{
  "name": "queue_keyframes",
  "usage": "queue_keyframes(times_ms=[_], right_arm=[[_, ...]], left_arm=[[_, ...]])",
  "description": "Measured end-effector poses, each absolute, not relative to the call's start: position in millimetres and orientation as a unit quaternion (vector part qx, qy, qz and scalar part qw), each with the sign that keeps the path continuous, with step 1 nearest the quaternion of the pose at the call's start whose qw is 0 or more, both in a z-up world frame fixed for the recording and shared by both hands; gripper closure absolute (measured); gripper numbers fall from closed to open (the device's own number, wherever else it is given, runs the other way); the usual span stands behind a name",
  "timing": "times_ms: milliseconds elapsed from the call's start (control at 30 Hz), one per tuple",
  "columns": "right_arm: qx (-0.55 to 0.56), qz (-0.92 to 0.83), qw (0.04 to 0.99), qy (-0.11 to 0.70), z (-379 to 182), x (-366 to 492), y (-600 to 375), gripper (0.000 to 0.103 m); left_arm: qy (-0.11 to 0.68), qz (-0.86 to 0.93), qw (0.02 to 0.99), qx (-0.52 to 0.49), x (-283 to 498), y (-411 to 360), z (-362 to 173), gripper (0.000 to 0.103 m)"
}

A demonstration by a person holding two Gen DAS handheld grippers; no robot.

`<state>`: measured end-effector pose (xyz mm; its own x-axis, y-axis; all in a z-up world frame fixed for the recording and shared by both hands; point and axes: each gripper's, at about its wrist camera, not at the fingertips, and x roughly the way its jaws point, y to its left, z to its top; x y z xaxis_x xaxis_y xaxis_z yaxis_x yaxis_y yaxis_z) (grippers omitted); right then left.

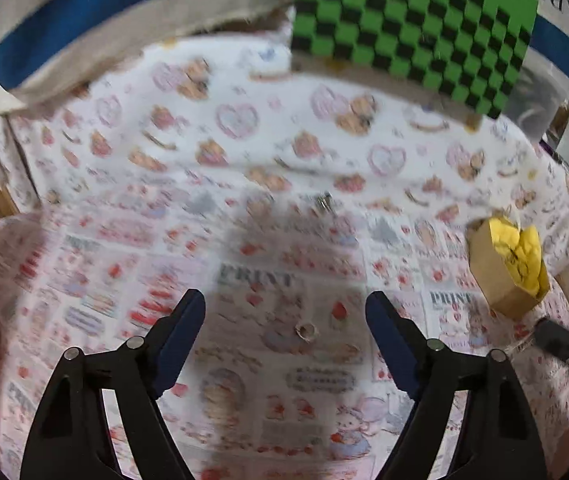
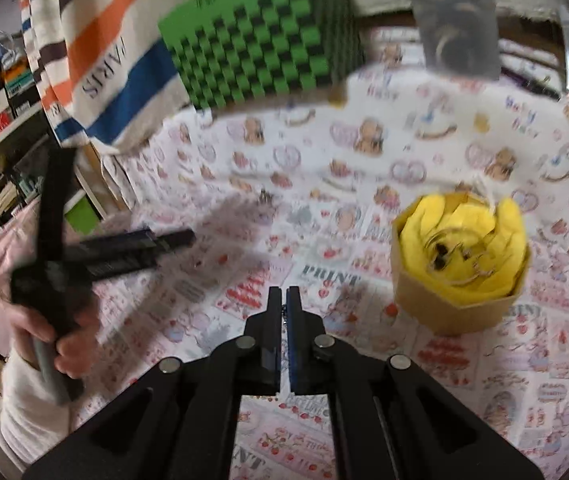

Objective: Organize jewelry

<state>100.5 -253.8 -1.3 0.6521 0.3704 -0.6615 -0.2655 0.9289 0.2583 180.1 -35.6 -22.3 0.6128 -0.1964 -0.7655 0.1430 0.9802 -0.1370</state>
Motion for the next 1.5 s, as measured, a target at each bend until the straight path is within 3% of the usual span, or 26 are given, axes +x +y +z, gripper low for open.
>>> queue_keyframes(times_ms=[133,333,433,500,567,800,1500], right_arm=[[0.085,0.169,0.917,0.350,18,92,-265,0.101],[0.077,0.144,0.951,0.263,56,72,-279,0.101],[0.079,0.127,0.958,0.246,66,69,-289,0.101],[0.082,0.119,0.959,0.244,68,71,-295,0.101],[0.081,0.104,0.961,0.245,69,72,-301,0.101],[0.086,0.066,0.962,0.250,61,86,-319,0.101],[0.118,0.032,0.962,0.244,40,118,-359,0.101]], left_arm=[[0.443,-0.090,0.892,-0.012,184,-44,-33,0.031],[0.468,-0.093,0.879,-0.016,193,-43,-46,0.053],[0.468,-0.086,0.879,-0.004,193,-44,-47,0.069],[0.469,-0.091,0.878,-0.006,193,-43,-47,0.086],[0.470,-0.088,0.878,-0.005,193,-43,-46,0.090],[0.482,-0.087,0.871,-0.032,191,-31,-40,0.091],[0.395,-0.145,0.906,-0.046,158,-46,14,0.091]])
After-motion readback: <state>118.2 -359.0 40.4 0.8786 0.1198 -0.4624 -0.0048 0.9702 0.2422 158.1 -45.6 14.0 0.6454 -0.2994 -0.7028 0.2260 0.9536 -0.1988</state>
